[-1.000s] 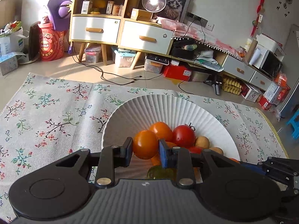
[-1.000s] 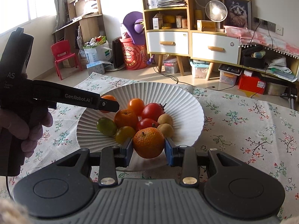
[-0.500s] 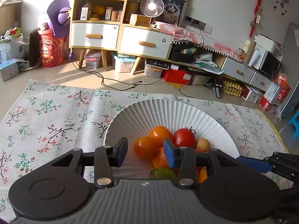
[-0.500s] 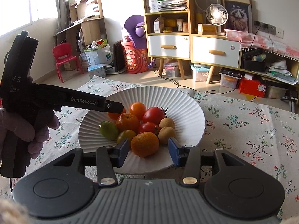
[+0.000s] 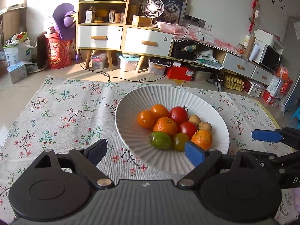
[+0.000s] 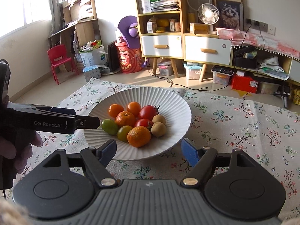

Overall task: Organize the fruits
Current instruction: 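Withdraw both open grippers toward the remaining green tomatoes and brown fruits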

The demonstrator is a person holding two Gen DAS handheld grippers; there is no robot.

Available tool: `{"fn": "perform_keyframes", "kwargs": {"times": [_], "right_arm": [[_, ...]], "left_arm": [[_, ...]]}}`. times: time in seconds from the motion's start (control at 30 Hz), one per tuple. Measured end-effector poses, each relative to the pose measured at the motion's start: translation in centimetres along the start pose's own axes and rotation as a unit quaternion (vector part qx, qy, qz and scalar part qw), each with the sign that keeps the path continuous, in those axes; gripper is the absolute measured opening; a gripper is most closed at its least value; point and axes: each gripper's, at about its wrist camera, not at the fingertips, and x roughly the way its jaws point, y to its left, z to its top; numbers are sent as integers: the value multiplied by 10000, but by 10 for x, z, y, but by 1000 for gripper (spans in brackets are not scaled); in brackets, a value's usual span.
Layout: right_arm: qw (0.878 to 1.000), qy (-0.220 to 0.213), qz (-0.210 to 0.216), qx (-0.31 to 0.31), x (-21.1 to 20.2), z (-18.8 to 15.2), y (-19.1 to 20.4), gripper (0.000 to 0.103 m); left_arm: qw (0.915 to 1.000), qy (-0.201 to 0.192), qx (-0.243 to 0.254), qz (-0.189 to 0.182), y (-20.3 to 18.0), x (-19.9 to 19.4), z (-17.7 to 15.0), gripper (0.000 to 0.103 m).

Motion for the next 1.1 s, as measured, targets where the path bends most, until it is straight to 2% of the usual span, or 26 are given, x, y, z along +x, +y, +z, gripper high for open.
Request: {"fn": "perform_keyframes", "kwargs": {"times": [0.17,0.37,0.6,0.83,1.1], "right_arm": [[9999,52,-88,137,-7,-4,1,91],[9988,144,-234,405,-11,-15,2,99],[9987,290,-395,134,-6,-39,7,100],[9983,401,-422,-5,-1,-53,7,100],[9977,549,-374,-127,7,-61,8,99]], "left_arm": [[9998,98,106,157,-2,-16,-18,97],[9993,267,111,229,-2,-22,-43,97],[9988,468,95,116,1,-14,-71,97],[9993,332,171,-72,-5,-14,-82,97],[9976,239,553,-351,-24,-13,-94,97]]}}
